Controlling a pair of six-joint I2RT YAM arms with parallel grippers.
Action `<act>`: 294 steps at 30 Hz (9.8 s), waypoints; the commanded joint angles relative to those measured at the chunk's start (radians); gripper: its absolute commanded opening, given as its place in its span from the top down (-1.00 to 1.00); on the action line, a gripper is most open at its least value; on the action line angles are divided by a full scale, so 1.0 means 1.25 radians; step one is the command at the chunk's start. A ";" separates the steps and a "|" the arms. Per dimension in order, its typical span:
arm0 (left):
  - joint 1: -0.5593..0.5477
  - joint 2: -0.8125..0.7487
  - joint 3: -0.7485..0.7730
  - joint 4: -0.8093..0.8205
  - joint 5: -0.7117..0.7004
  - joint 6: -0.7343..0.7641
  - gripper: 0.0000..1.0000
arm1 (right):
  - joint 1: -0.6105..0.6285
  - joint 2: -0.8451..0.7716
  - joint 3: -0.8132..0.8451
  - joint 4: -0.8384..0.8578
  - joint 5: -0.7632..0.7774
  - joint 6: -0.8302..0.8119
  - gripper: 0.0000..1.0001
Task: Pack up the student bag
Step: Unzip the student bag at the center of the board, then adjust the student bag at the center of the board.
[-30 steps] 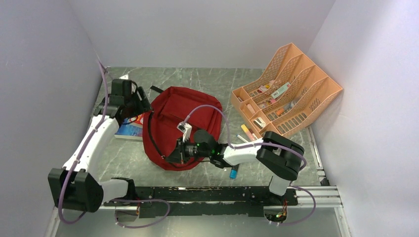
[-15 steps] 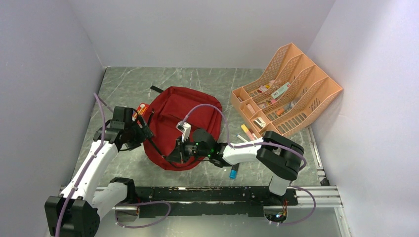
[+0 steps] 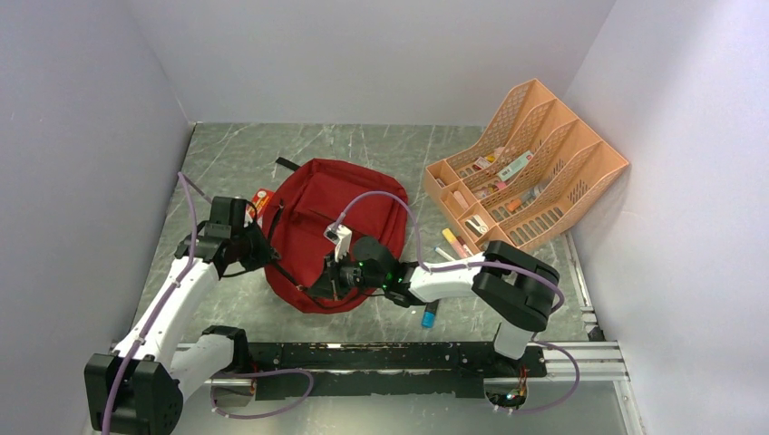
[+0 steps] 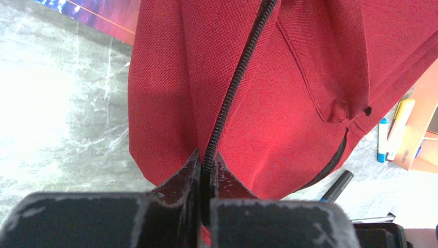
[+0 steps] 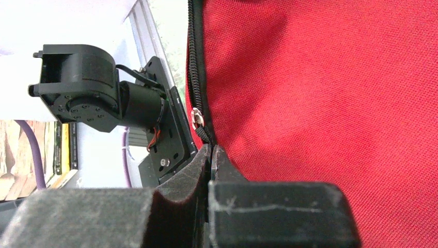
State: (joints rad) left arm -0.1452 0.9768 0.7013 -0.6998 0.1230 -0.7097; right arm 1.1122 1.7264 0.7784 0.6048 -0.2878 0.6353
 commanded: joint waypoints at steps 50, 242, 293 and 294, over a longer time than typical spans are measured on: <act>0.148 0.175 0.253 0.071 0.107 0.284 -0.33 | -0.109 -0.208 0.051 -0.415 0.005 -0.201 1.00; -0.145 -0.156 0.184 0.002 -0.311 0.142 -0.82 | -0.084 -0.127 0.131 -0.413 -0.074 -0.919 0.16; -0.145 -0.206 0.080 -0.085 -0.398 -0.051 -0.93 | -0.055 -0.028 0.169 -0.319 0.105 -0.741 1.00; -0.145 -0.209 0.076 -0.082 -0.397 -0.060 -0.92 | -0.054 -0.037 0.172 -0.307 0.121 -0.713 1.00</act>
State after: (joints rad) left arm -0.3370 0.7395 0.8120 -0.7864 -0.3397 -0.6998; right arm 1.0447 1.7386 0.9882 0.1158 -0.2546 -0.3714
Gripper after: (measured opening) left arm 0.961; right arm 0.008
